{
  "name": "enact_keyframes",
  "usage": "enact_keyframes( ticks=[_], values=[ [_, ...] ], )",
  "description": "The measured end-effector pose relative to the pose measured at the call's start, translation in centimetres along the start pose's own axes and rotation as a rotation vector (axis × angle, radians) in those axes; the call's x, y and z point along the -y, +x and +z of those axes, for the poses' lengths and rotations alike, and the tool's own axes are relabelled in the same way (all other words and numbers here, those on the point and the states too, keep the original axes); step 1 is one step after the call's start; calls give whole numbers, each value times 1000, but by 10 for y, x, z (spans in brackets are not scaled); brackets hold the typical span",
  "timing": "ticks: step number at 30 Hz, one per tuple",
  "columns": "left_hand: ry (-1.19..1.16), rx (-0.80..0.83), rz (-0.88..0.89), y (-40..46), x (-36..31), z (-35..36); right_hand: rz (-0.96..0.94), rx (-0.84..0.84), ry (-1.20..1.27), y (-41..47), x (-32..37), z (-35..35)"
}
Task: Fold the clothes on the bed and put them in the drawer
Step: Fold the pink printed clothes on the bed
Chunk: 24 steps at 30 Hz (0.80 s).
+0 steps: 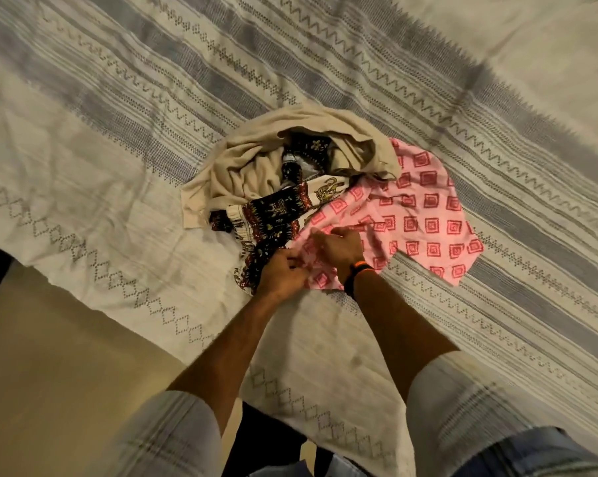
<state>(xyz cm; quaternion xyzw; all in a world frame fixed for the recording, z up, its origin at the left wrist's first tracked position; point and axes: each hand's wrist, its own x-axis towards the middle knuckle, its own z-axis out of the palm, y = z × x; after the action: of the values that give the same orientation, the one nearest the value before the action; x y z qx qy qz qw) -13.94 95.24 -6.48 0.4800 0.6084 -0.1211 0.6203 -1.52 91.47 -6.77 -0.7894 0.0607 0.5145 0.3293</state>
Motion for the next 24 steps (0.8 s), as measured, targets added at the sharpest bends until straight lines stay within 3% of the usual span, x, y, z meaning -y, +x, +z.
enact_keyframes(
  ticks=[8, 16, 19, 24],
  values=[
    [-46, -4, -40, 4, -16, -11, 12, 152, 145, -18, 13, -19],
    [23, -39, 194, -89, -35, 2, -210, 194, 327, -112, 5, -82],
    [27, -148, 274, -124, -35, 2, -281, 269, 427, -146, 1, -90],
    [-12, -151, 391, -177, -29, 4, -333, 399, 625, -202, -3, -110]
  ],
)
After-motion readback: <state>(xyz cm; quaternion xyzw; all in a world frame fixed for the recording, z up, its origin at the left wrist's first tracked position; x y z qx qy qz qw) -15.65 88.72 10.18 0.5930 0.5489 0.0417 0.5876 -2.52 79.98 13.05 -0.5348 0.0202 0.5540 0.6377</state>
